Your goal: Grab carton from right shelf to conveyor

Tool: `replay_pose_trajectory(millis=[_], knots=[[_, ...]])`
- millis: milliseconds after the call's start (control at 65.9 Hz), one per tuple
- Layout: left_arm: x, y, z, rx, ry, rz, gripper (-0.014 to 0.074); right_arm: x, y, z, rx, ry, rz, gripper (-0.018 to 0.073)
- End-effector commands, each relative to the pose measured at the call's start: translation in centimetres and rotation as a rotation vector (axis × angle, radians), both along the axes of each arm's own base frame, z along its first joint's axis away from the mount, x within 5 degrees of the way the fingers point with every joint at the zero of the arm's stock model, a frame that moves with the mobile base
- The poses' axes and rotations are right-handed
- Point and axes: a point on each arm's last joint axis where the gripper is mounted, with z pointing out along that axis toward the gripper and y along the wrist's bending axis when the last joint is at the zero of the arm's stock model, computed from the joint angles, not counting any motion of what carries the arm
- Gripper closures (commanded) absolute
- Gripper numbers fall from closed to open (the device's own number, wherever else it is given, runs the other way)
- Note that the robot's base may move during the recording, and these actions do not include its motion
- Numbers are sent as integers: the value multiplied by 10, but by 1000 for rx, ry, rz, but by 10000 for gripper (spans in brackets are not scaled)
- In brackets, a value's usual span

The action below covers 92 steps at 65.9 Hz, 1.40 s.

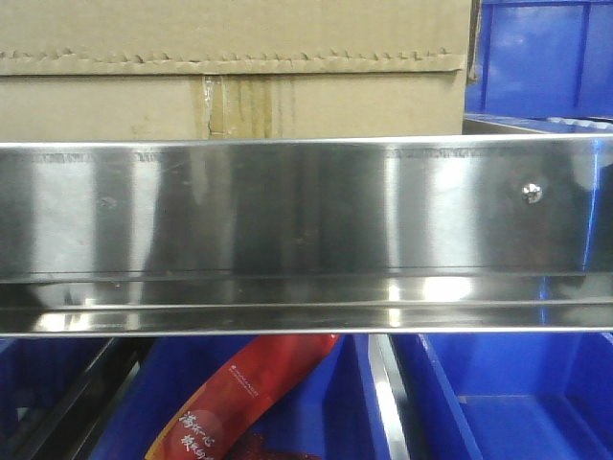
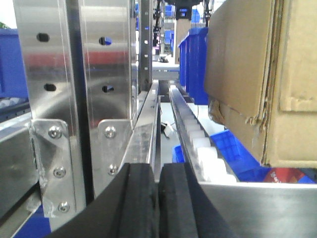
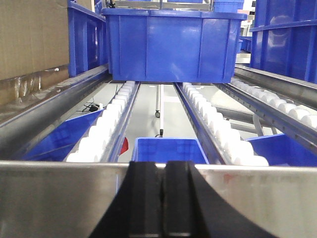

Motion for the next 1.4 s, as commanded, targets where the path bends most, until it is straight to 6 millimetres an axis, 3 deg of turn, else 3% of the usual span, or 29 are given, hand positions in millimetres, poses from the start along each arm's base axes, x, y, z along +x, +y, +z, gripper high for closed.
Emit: replay_pose_trajectory(millis=[0,410,607,728,834,941,1047,1199,1381], knots=[[-1,0,4,-2,-42,1,575,0,0,2,0,-28,-4,627],[-1,0,9,-2,-97,2,575,0,-1,7,2,-84,-9,627],[-3,0,20,3,-213,3,575,-3,-2,25,16,-274,-26,627],[-10,0,48,3,-209,1,554,-12,-1,62,16,-276,-12,627],[-20,-1,81,2,-186,-1,479,-26,0,101,12,-254,5,617],[-25,-2,114,-20,-177,-27,359,-29,1,133,9,-235,12,484],[-25,-3,138,-26,-187,-58,284,-23,1,152,13,-233,13,272],[-14,-5,151,-30,-155,-99,244,-6,1,155,12,-168,13,1],[8,-9,172,-34,-13,-137,235,6,2,174,35,-140,24,8]])
